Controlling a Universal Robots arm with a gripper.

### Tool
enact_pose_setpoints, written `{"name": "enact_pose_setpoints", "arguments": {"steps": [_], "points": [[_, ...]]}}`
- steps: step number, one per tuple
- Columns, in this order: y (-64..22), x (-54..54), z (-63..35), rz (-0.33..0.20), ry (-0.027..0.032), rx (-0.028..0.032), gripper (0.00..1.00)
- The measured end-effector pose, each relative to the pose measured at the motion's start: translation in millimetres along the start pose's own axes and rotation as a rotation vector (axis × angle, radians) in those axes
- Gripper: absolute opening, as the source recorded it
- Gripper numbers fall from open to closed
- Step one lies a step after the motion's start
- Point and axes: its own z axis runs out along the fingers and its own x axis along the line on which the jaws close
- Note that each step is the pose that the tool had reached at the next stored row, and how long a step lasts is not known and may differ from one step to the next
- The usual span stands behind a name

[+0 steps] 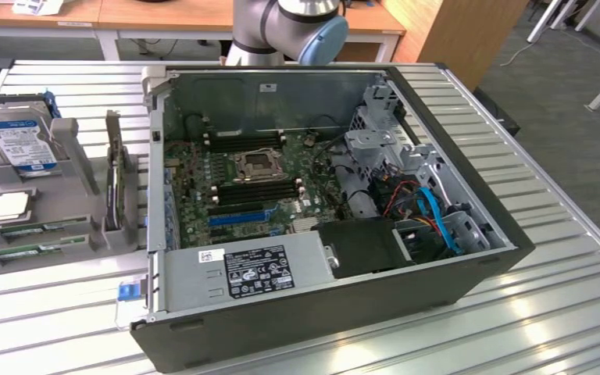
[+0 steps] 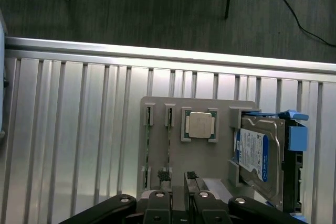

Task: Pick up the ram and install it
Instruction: 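Pick up the ram and move it above insertion slot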

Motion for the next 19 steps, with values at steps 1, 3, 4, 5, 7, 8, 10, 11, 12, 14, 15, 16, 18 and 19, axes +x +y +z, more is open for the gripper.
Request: {"name": "enact_pose_setpoints", "arguments": {"steps": [1, 3, 4, 5, 7, 8, 10, 11, 12, 14, 15, 16, 18, 19], "points": [[0.0, 0.0, 0.0, 0.000, 0.0000, 0.0000, 0.24], [0.0, 0.1, 0.4, 0.000, 0.0000, 0.0000, 0.24], [0.0, 0.1, 1.4, 0.000, -0.0001, 0.0000, 0.24], [-0.1, 0.2, 3.0, 0.000, -0.0001, 0.0000, 0.24], [-0.3, 0.4, 6.5, 0.000, -0.0001, 0.0000, 0.24], [-0.3, 0.5, 8.3, 0.000, 0.0000, -0.0001, 0.24], [-0.5, 0.6, 11.8, 0.000, 0.0000, -0.0001, 0.24], [-0.6, 0.7, 13.8, 0.000, 0.0000, -0.0001, 0.24], [-0.7, 0.7, 15.5, 0.000, 0.0000, -0.0001, 0.24], [-0.9, 0.8, 19.2, 0.000, 0.0000, 0.0000, 0.24], [-0.9, 0.9, 21.0, 0.000, 0.0000, -0.0001, 0.24], [-1.0, 0.9, 22.8, 0.000, 0.0000, 0.0000, 0.24], [-1.2, 1.0, 26.4, 0.000, 0.0001, -0.0001, 0.24], [-1.3, 1.1, 28.2, 0.000, 0.0000, 0.0000, 0.24]]}}
